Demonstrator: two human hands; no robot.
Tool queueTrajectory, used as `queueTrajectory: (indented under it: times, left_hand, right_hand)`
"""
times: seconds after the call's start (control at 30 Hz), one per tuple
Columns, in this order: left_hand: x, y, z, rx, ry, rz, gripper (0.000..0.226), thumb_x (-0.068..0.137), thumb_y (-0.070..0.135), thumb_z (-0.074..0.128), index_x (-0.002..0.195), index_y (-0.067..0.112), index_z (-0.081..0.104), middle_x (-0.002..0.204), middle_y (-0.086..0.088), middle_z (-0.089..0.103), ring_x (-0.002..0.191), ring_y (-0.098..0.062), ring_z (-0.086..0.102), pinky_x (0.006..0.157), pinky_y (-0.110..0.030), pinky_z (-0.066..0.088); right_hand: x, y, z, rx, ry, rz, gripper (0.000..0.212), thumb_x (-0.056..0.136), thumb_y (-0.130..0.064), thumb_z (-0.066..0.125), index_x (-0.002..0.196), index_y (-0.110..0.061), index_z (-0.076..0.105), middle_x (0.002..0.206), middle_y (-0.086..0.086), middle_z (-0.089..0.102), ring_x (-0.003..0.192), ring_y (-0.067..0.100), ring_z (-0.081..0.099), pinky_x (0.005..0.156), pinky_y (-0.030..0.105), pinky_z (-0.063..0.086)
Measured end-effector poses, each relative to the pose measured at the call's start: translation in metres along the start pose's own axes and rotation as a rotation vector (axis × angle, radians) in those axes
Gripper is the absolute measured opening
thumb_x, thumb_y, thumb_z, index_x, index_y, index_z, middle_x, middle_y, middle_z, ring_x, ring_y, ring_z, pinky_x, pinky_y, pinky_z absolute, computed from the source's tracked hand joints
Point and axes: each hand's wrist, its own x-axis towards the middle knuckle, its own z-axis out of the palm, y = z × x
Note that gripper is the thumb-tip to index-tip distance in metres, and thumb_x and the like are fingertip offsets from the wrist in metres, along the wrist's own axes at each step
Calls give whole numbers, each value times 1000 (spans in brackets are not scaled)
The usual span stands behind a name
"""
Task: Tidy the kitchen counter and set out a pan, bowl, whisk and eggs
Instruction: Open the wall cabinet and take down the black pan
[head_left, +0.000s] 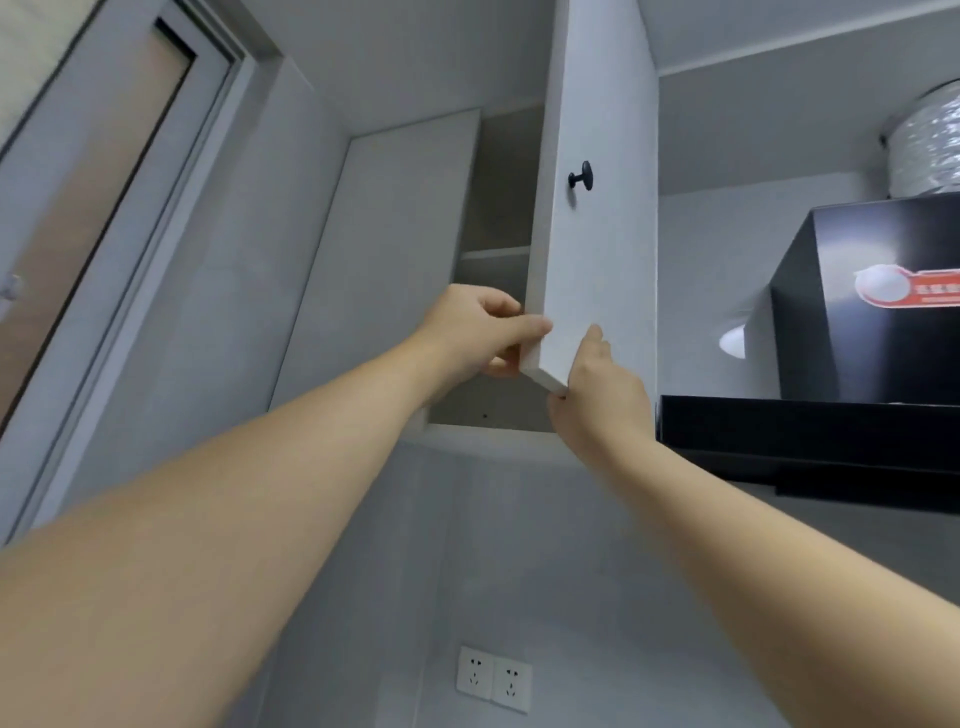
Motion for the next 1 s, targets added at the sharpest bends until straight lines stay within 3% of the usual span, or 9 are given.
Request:
queueTrajectory:
  times: [0.23, 0.3, 0.4, 0.5, 0.63, 0.73, 0.83, 0.93, 1.0]
  left_hand:
    - [4, 13, 14, -70, 36, -65, 13, 92, 14, 57, 84, 8, 66, 73, -11, 67, 62, -19, 68, 50, -20, 54]
    - [8, 8, 20, -48, 37, -77, 15, 92, 13, 56, 81, 10, 66, 72, -9, 67, 58, -15, 69, 51, -20, 53]
    - [12, -5, 28, -42, 59, -113, 16, 92, 13, 55, 79, 10, 65, 73, -7, 67, 55, -14, 68, 49, -19, 51]
    - [14, -19, 39, -55, 82, -156, 16, 91, 10, 55, 78, 10, 64, 72, -8, 65, 50, -12, 66, 48, -18, 49]
    - [13, -37, 49, -46, 73, -182, 16, 91, 10, 53, 78, 9, 64, 72, -6, 65, 51, -12, 66, 52, -21, 49]
    - [15, -48, 55, -33, 61, -187, 16, 90, 10, 53, 79, 9, 64, 73, -6, 66, 60, -18, 68, 60, -25, 49]
    - [20, -60, 59, -19, 59, -192, 18, 90, 10, 53, 76, 10, 64, 77, -6, 66, 65, -22, 68, 63, -26, 49]
    - [27, -79, 61, -7, 60, -196, 17, 90, 10, 53, 77, 11, 64, 83, -7, 67, 71, -23, 69, 68, -30, 50]
    - [30, -91, 60, 0, 65, -193, 16, 90, 11, 53, 79, 14, 64, 87, -7, 67, 76, -22, 69, 73, -34, 52]
  right_hand:
    - [-12, 38, -26, 134, 44, -1, 69, 88, -14, 46, 148, -8, 13, 119, 14, 57, 82, 34, 49, 63, 32, 33]
    - [-14, 47, -29, 176, 48, 19, 68, 86, -14, 45, 147, -10, 16, 99, 11, 59, 76, 31, 47, 59, 31, 32]
    - [-18, 55, -30, 230, 71, 52, 66, 87, -15, 44, 147, -16, 19, 69, -2, 49, 67, 27, 45, 53, 33, 28]
    - [-23, 64, -29, 326, 130, 83, 52, 87, -14, 43, 137, -19, 36, 71, 1, 55, 64, 25, 49, 51, 33, 33]
    - [-30, 79, -24, 448, 130, 118, 11, 91, -19, 46, 98, -11, 49, 70, -5, 54, 66, 18, 50, 54, 26, 38]
    - [-39, 88, -11, 488, 33, 162, 16, 91, -30, 49, 92, -15, 53, 80, 0, 62, 75, 21, 58, 59, 29, 44]
    - [-48, 95, 9, 441, -79, 281, 15, 88, -30, 50, 99, -21, 52, 88, -2, 62, 77, 19, 58, 51, 24, 39]
    - [-45, 96, 31, 413, -212, 428, 22, 86, -23, 47, 68, -11, 42, 65, 3, 47, 57, 19, 42, 47, 25, 26]
    - [-40, 92, 42, 425, -297, 464, 30, 84, -17, 46, 60, -13, 29, 58, 2, 34, 51, 19, 31, 47, 25, 22]
